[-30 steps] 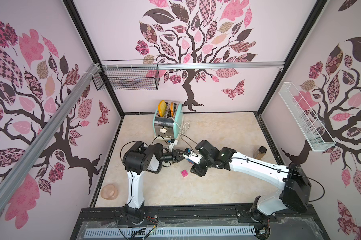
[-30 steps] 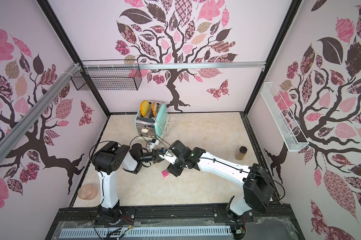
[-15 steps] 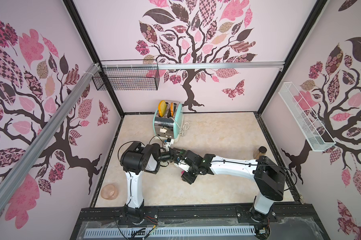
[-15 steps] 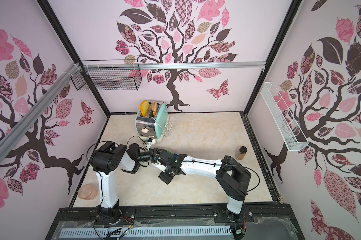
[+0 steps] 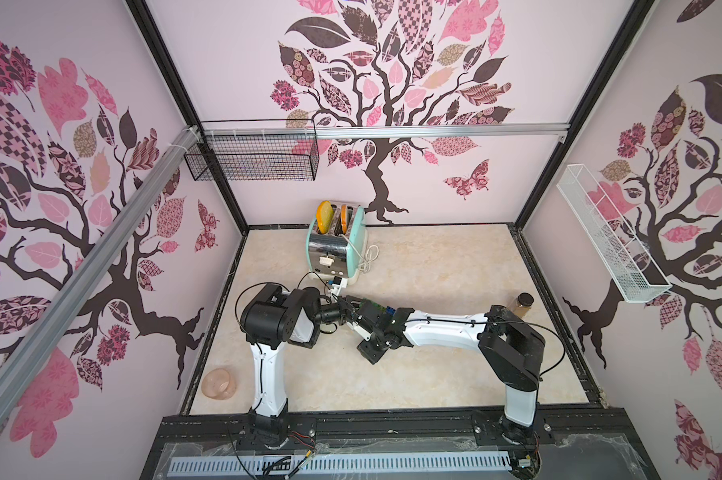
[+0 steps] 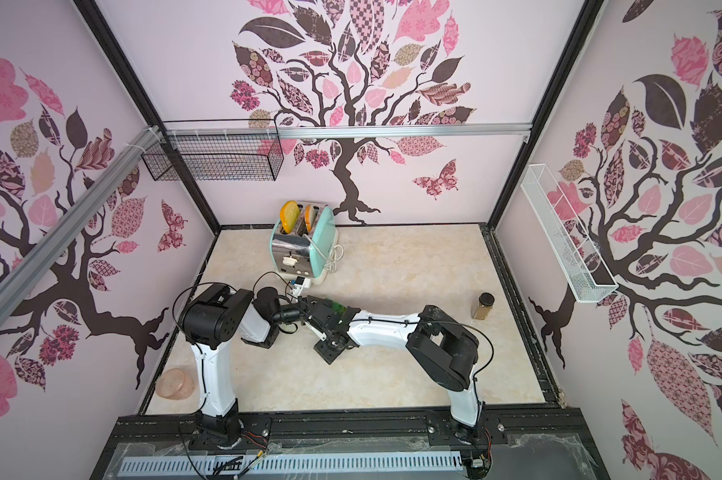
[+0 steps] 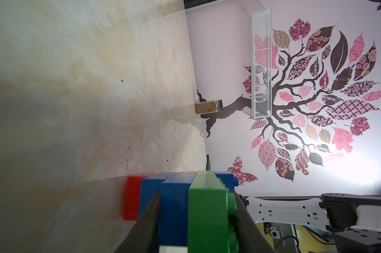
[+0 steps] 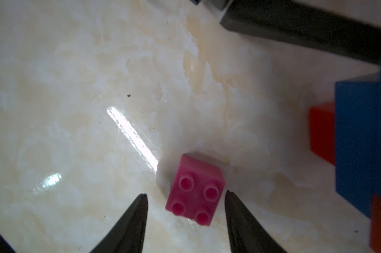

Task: Assemble a heart with lego
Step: Pick up the lego brick from the center of the board.

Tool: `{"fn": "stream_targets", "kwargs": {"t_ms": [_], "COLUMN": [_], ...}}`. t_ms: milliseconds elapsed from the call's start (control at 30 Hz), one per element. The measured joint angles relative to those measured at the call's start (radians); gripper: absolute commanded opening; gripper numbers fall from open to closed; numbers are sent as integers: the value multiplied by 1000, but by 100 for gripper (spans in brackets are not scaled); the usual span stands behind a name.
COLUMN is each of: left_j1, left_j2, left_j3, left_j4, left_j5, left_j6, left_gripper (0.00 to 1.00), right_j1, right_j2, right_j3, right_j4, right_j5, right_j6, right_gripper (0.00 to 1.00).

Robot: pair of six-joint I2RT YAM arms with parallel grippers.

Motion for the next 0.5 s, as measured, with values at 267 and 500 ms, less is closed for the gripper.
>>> {"fn": "stream_targets", "kwargs": {"t_ms": [267, 500], "left_j1": [3, -3], "left_j2": [-1, -1], "left_j3": [-1, -5], "left_j4": [0, 7], "left_j5": [-4, -8], "left_j6": [0, 1], "left_gripper": [25, 25], "right_j1": [0, 0], "right_j2": [25, -13], "right_j3": [3, -10], "right_j4": [-2, -10], "right_j5": [39, 48], "right_j6": [27, 3], "right_gripper": [31, 27]}}
